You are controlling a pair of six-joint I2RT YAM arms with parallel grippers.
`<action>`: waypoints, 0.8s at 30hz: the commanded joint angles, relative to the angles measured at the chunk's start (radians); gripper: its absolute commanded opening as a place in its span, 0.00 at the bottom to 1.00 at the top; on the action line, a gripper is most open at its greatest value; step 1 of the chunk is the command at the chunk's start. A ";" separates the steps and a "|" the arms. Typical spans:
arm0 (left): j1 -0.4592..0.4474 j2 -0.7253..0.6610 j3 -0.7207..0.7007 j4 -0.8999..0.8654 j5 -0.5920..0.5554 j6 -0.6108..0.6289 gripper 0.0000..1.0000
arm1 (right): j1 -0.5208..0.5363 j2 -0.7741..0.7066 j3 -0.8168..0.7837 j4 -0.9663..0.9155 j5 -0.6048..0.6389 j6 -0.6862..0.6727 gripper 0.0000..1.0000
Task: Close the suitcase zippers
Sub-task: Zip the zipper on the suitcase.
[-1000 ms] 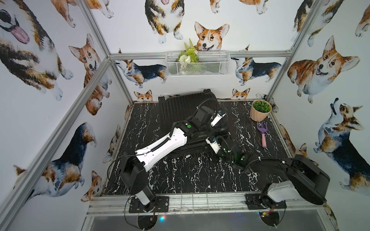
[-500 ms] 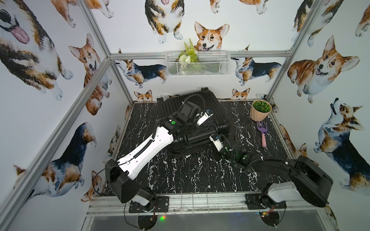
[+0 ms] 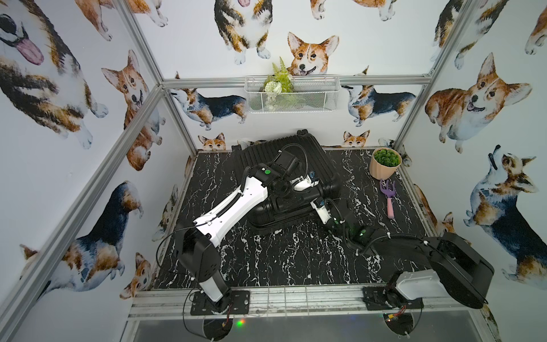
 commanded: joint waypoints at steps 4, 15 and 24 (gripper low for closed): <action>0.001 0.038 0.027 -0.104 -0.036 0.041 0.51 | -0.003 -0.007 0.005 0.010 0.011 0.007 0.00; 0.000 0.068 0.013 -0.072 -0.040 0.057 0.21 | -0.003 -0.002 0.011 0.005 -0.010 -0.006 0.00; -0.003 0.039 0.030 0.046 0.018 -0.032 0.00 | 0.004 -0.034 -0.014 0.042 -0.129 -0.057 0.00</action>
